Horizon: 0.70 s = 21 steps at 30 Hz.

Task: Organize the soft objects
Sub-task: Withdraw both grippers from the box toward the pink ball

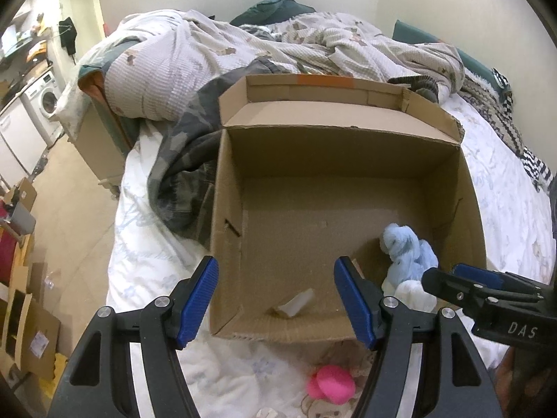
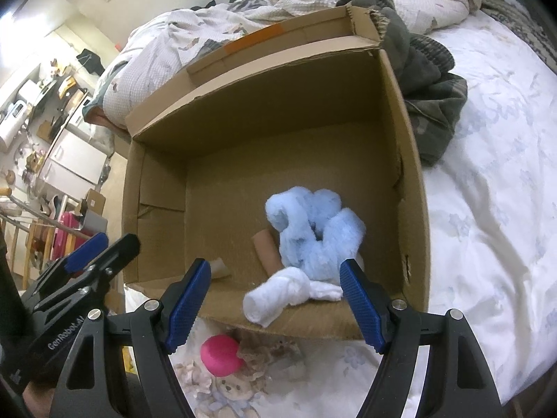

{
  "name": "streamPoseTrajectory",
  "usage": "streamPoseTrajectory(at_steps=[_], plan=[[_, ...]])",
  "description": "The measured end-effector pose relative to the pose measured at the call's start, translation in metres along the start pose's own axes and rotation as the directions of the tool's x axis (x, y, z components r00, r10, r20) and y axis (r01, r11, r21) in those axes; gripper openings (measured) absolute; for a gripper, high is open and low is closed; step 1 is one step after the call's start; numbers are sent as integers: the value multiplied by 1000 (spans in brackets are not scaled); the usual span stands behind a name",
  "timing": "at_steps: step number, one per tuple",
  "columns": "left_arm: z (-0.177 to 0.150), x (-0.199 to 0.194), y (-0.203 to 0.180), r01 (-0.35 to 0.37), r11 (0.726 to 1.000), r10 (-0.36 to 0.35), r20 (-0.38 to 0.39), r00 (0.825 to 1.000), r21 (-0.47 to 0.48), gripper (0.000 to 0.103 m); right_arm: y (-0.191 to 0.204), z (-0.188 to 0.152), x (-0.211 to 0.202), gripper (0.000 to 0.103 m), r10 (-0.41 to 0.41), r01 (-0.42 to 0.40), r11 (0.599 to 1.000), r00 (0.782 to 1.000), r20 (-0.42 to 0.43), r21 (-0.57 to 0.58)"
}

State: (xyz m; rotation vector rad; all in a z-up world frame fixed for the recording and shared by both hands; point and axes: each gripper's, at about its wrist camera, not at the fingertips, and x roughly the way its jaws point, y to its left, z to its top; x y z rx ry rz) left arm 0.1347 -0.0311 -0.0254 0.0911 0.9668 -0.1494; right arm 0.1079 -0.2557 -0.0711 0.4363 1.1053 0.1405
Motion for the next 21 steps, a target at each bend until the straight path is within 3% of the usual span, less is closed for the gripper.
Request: streamPoseTrajectory(at_steps=[21], plan=[[-48,-28,22,-45,998,42,-66,997,-53,66,7,-47,-30,81,-9,8,999,1000,-10,-52]])
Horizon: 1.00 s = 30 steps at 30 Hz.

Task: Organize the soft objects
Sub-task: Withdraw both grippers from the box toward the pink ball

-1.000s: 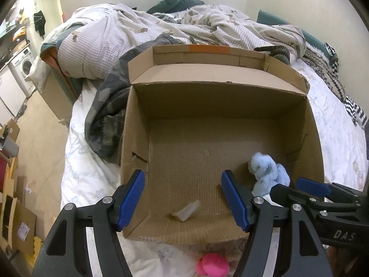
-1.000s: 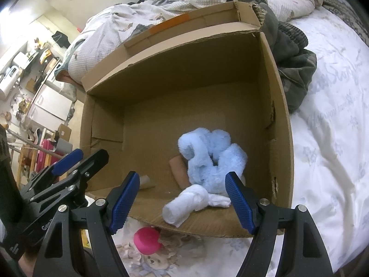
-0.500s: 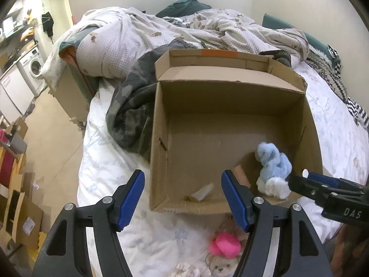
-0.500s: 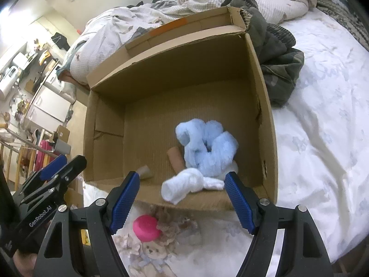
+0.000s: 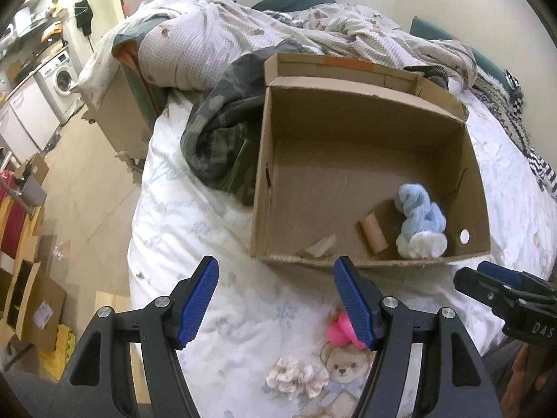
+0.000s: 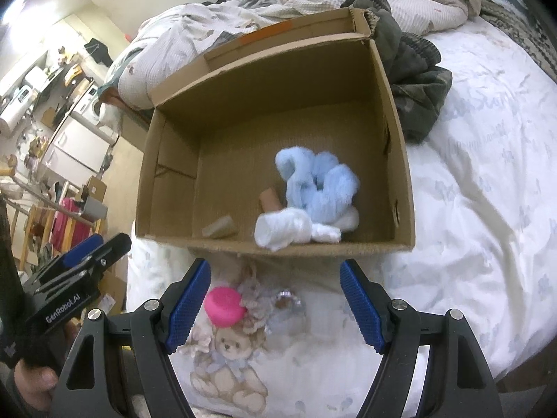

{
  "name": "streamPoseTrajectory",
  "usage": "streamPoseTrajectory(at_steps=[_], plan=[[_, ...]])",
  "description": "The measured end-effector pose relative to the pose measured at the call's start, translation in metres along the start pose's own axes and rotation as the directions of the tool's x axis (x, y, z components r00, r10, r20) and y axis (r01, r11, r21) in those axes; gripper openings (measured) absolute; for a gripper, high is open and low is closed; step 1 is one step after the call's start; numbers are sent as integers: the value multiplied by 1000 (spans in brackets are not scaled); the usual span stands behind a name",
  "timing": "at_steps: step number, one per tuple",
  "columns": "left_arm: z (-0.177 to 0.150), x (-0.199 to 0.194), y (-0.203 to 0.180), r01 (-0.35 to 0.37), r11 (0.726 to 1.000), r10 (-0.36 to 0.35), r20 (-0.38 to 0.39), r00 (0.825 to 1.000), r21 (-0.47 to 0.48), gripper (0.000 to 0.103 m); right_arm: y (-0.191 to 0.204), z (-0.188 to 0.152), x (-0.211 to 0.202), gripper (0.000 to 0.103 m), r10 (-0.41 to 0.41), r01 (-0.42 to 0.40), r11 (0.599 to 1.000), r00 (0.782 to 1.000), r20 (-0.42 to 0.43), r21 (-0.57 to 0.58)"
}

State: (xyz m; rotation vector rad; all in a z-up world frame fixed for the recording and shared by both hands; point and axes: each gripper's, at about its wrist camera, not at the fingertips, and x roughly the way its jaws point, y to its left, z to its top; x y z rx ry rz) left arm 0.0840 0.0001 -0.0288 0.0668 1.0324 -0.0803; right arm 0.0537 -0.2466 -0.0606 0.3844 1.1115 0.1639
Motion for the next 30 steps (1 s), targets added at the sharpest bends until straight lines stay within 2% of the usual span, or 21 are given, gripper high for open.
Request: streamPoseTrajectory(at_steps=[5,12,17,22,27,29,30], plan=[[-13,0,5,-25,1000,25,-28,999,11,66,-3,-15,-2,81,-19,18,999,999,-26,-36],[-34,8,19,-67,997,70,-78,995,29,66,-10,-24,-6,81,-30,30,999,999,-41,-20],[-41,19,37,-21,997,10,-152,988,-71,66,-4,-24,-3,81,-21,20,999,999,-46,-29],[-52,44,31,49,993,-79,-280,957,-111,66,-4,-25,7,81,-34,32,999,996,-78,-28],[-74,68,-2,105,994,-108,-406,907,-30,66,-10,-23,10,81,-36,36,999,995,-88,-6],[-82,74,-12,116,993,-102,-437,894,6,66,-11,-22,13,81,-35,36,999,995,-95,6],[-86,75,-16,121,992,-100,-446,890,20,62,-12,-22,14,81,-36,37,999,994,-99,10]])
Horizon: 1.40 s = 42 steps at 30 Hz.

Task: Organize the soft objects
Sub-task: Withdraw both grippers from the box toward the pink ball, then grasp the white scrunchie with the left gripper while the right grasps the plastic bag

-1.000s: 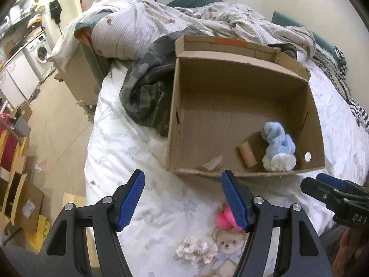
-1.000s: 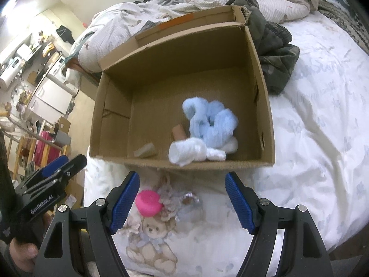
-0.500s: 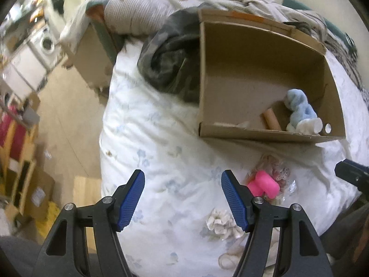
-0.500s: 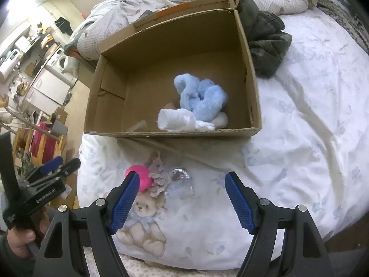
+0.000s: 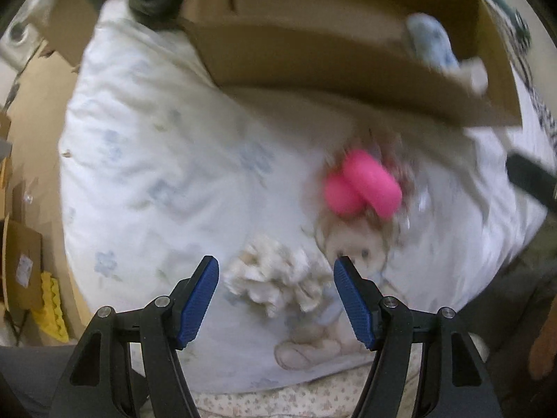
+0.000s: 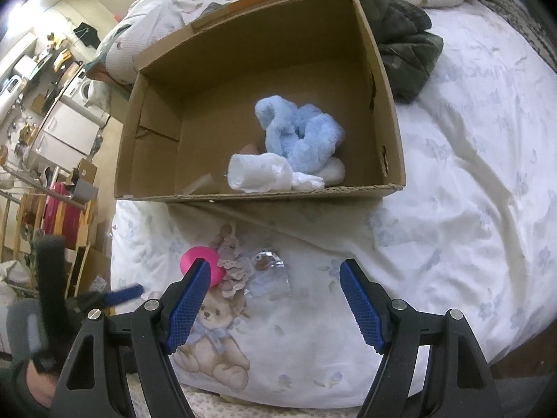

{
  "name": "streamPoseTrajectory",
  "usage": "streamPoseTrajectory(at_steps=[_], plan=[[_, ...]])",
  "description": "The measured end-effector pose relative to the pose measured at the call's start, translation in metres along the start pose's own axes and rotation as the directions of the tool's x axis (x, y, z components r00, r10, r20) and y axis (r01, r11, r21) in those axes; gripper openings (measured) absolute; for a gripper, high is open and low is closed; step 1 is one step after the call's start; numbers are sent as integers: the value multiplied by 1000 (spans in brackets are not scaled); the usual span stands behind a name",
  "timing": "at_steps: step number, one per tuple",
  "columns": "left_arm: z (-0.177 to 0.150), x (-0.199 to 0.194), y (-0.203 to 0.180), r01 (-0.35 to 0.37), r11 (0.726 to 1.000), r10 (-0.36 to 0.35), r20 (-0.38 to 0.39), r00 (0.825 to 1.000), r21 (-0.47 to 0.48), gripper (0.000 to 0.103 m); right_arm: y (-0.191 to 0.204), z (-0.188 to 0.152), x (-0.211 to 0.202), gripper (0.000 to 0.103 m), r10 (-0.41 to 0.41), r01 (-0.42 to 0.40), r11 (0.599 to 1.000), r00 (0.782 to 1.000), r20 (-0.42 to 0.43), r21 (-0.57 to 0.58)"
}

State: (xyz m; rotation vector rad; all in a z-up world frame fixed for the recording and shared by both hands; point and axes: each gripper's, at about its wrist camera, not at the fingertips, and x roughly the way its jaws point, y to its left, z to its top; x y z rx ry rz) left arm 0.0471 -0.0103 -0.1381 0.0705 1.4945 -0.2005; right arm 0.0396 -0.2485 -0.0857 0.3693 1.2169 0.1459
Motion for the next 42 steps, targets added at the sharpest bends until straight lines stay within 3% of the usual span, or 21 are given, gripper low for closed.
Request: streamPoseTrajectory(at_steps=[2,4,7,10,14,17,21,32,34,35,37,42], plan=[[-3,3,-3,15,1000,-14,-12,1000,19,42,-1,0,3,81,-4,4,1000,1000,-8,6],[-5,7,-4,35,999,-34,-43,999,27,15,-3,1,5,81,-5,5,1000,1000,-18,11],[-8,8,-3,37,999,-35,-48,998,34,11,-6,3,11,81,3,-2,1000,999,-36,29],[-5,-1,0,50,998,-50,-20,999,31,9,-12,5,20,81,27,-22,997,997,-69,74],[3,-24,9,53,999,-52,74,996,-10,9,-20,4,38,80,23,-9,995,991,-134,104],[8,-39,14,40,998,-33,147,989,-44,9,-19,4,57,55,6,12,996,981,-194,92],[16,-52,21,23,997,-7,206,979,-74,9,-9,3,77,54,-26,39,998,971,-237,51],[31,-48,27,50,992,-27,196,980,-112,9,19,10,103,54,-75,66,997,969,-237,-45],[32,-47,28,61,991,-37,190,981,-123,9,23,9,102,32,-57,44,997,971,-233,-63],[31,-47,28,63,990,-39,189,981,-124,9,27,8,103,27,-32,15,997,970,-243,-70],[32,-46,28,61,991,-37,192,981,-122,9,32,7,101,4,-49,23,993,971,-235,-112],[33,-47,30,57,990,-31,195,980,-130,9,34,1,89,3,-30,2,992,976,-218,-130]])
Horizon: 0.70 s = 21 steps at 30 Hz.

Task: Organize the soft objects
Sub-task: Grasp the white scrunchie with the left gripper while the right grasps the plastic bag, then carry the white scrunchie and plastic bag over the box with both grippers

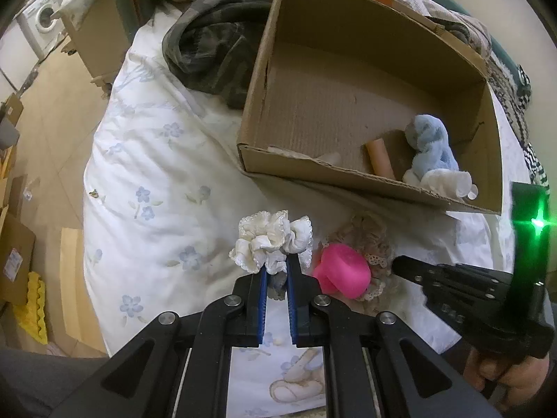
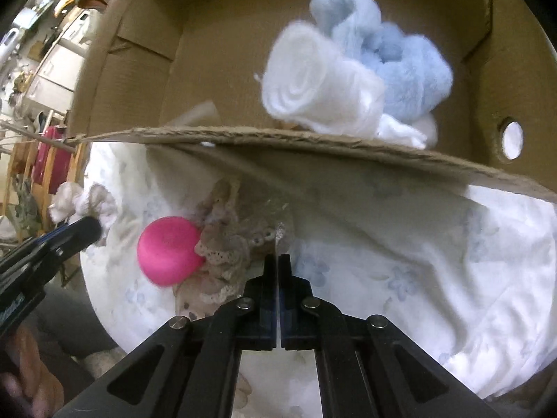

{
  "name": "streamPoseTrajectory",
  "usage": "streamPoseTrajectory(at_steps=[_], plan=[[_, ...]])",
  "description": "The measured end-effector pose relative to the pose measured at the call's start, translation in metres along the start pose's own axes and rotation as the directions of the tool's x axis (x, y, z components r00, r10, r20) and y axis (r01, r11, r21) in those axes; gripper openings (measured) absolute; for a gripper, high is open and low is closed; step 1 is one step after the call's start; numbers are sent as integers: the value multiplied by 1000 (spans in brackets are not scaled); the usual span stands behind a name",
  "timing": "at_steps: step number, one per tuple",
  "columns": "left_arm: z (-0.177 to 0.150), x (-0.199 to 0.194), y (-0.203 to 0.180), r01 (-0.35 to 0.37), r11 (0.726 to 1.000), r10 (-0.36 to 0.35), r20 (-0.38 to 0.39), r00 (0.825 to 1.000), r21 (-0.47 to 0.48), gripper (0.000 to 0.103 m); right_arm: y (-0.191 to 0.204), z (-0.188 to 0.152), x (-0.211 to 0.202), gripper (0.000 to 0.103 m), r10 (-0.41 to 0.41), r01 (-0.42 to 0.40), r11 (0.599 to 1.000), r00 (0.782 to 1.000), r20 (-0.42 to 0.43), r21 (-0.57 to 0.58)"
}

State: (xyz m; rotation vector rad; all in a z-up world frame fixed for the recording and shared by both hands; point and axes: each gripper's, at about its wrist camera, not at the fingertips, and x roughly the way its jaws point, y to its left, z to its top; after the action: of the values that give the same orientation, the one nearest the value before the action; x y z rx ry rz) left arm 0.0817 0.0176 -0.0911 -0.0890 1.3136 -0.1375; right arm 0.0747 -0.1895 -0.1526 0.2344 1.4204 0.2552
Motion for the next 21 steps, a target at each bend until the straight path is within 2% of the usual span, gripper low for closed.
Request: streamPoseTrajectory(at_steps=[6,12,21], plan=[[1,-3,4,-4,1000,4,9,1000,-20,9,-16,-16,-37,3,16,-19,999,997,74,34],[-1,-10,-1,-27,1000,27,49,998,-5,9,-17,-28,-73,3,71,-79,996,984,162,41],[-2,-17,-1,-58,998,57,88,994,11,9,-10,-32,-91,2,120,-122,992,974,193,2]])
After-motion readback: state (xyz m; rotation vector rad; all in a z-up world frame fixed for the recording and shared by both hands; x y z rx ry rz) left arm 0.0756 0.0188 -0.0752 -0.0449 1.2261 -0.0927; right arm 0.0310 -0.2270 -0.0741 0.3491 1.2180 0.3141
